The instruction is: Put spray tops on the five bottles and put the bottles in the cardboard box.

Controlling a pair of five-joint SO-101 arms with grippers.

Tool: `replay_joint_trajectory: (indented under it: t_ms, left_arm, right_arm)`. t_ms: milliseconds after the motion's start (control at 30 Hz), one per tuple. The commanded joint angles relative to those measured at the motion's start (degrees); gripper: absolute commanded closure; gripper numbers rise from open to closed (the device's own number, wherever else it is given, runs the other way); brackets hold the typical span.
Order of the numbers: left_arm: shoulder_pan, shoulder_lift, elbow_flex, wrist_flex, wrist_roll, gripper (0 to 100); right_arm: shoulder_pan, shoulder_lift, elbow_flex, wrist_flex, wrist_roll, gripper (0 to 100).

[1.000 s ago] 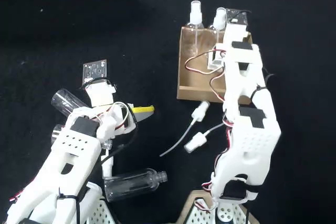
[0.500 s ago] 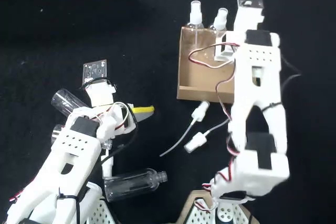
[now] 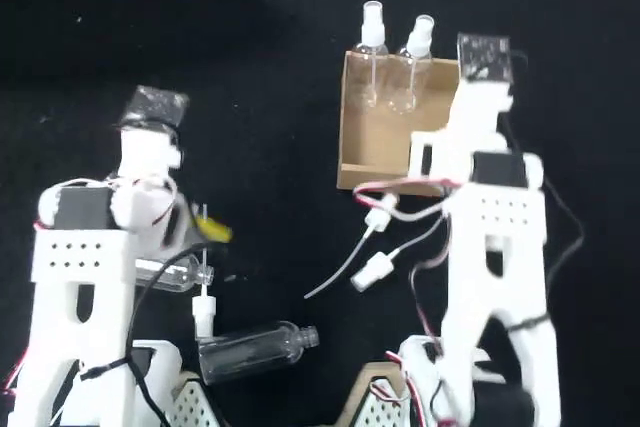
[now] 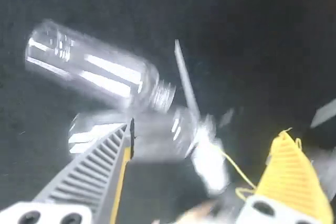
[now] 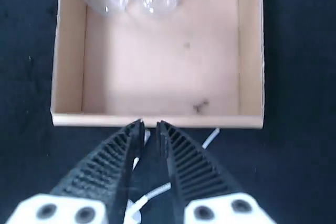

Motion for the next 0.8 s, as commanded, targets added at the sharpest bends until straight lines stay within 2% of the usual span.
replay_joint_trajectory:
  t_ms: [0,67,200,367,500,567,633,767]
  left_arm:
    - [-1.8,-0.4,-4.4,13.5,-28.9,61]
    - [0.6,-0.4,-4.1,17.1,-32.7,61]
    - [7.6,-1.0,0.6,16.9,-31.9,61]
    - [24.3,-0.9,5.3,15.9,-32.4,61]
    - [36.6,-1.0,11.5,11.3,-32.2,61]
    - [41.5,-1.0,14.3,9.4,-29.5,61]
    - [44.0,-1.0,16.8,4.4,-25.9,61]
    - [44.0,-1.0,20.4,-7.8,-17.6,61]
  right_arm:
    - [-0.3,-6.2,3.1,-1.8,0.2,97.2]
    - [-0.5,-6.8,4.1,-1.7,0.2,92.6]
    - [-0.3,-6.8,6.0,-1.8,0.2,85.7]
    - [-0.1,-6.8,9.3,-1.8,0.2,85.8]
    - [-0.1,-6.8,11.8,-3.5,0.2,85.8]
    - [-0.1,-6.8,13.2,-5.9,0.2,85.8]
    - [-0.1,-6.8,14.5,-7.8,0.2,85.8]
    - [-0.1,-6.8,15.5,-9.1,0.2,85.8]
